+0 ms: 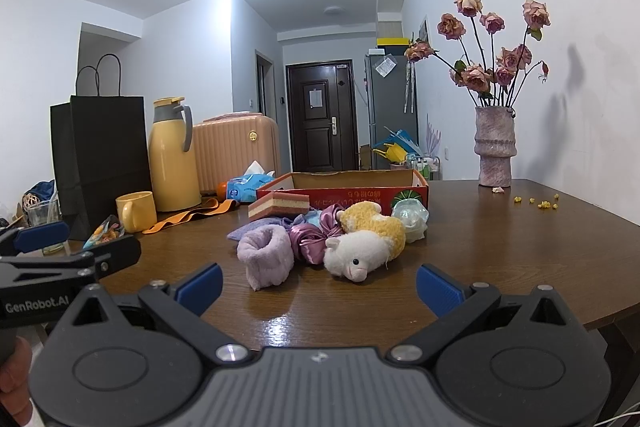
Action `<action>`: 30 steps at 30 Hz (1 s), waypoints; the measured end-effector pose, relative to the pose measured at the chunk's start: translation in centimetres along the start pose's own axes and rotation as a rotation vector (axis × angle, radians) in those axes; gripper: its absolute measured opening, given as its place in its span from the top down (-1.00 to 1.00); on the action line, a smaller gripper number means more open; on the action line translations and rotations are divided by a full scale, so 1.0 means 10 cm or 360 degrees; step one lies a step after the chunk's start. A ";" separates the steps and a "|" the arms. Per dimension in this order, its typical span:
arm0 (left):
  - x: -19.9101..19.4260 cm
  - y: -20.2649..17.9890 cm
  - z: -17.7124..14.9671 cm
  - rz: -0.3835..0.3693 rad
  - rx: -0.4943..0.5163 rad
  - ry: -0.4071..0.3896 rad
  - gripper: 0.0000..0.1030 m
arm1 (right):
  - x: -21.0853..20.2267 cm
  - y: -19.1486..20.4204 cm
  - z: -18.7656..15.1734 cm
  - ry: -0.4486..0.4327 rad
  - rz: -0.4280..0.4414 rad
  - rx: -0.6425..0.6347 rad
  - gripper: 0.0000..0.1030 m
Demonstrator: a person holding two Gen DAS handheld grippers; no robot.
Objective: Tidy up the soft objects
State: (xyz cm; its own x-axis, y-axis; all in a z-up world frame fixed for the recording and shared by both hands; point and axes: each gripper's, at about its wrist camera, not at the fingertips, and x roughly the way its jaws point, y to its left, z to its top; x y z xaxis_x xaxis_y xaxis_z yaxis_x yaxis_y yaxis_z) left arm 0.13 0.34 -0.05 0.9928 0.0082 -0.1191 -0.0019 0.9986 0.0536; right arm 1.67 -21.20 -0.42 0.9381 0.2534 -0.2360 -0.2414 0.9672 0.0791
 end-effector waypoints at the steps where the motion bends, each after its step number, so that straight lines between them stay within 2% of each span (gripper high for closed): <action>1: 0.00 0.00 0.00 0.0000 0.0000 0.0000 -1.00 | 0.00 0.00 -0.01 0.0001 0.0000 0.0001 -1.00; 24: 0.01 0.02 -0.03 -0.0002 0.0001 -0.0003 -1.00 | 0.00 0.00 -0.01 0.0006 0.0001 0.0004 -1.00; 30: 0.19 0.07 0.02 -0.0027 0.0038 0.0001 -1.00 | 0.13 -0.03 0.08 -0.0048 -0.0023 -0.0049 -1.00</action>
State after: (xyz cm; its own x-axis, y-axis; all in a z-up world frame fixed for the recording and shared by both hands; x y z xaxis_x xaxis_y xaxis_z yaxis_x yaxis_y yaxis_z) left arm 2.07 1.03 -0.05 0.9927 -0.0085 -0.1206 0.0177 0.9970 0.0754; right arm 3.16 -21.15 0.00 0.9485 0.2395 -0.2074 -0.2351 0.9709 0.0460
